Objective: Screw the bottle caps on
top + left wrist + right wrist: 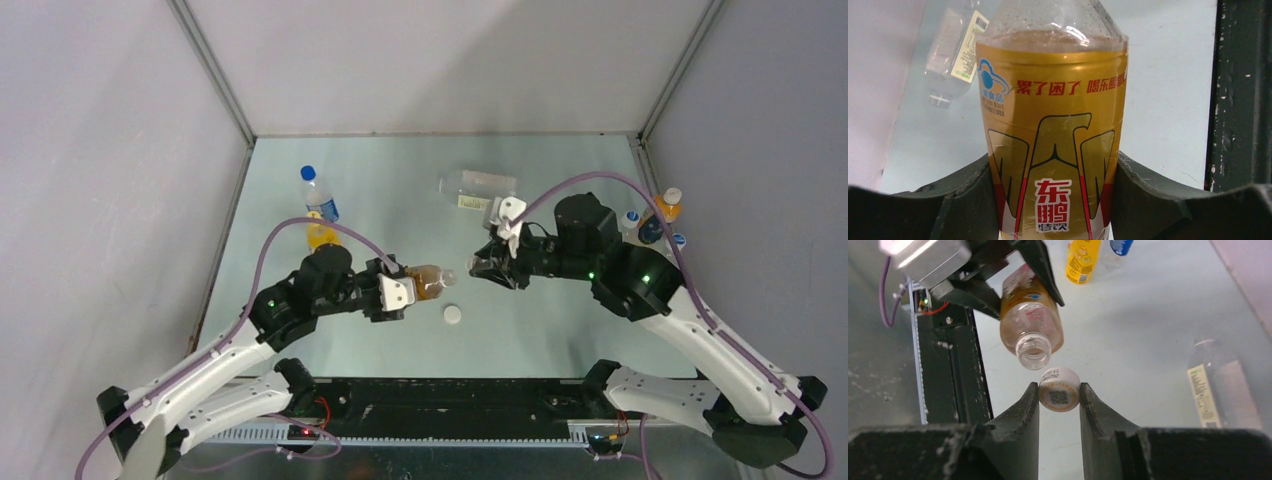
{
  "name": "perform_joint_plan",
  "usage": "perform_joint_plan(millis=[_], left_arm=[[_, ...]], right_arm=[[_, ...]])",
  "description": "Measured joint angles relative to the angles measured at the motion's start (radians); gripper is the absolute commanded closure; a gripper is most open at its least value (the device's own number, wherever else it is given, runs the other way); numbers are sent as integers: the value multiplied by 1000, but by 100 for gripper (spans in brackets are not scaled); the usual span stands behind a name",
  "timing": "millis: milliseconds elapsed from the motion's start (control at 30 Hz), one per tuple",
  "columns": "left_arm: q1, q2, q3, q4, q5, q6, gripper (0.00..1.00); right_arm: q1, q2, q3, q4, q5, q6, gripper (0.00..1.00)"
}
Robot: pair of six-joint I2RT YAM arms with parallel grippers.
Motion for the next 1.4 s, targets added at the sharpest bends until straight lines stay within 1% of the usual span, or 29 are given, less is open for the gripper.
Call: perform_joint_plan(millis=[167, 333, 533, 800, 1167, 1400], left_arm=[[2, 77, 86, -38, 69, 34, 89], [3, 106, 113, -43, 117, 52, 90], [3, 145, 129, -45, 157, 67, 92], [4, 179, 151, -42, 186, 68, 94], [10, 215, 151, -42, 217, 65, 100], [13, 243, 153, -42, 253, 57, 100]], right_arm=[[0, -44, 0, -36, -77, -185, 100], [2, -56, -16, -47, -136, -347, 99], [13, -82, -66, -47, -178, -485, 98], [24, -88, -98, -40, -200, -582, 98], [27, -108, -148, 11, -200, -625, 97], [28, -113, -164, 16, -211, -652, 97]])
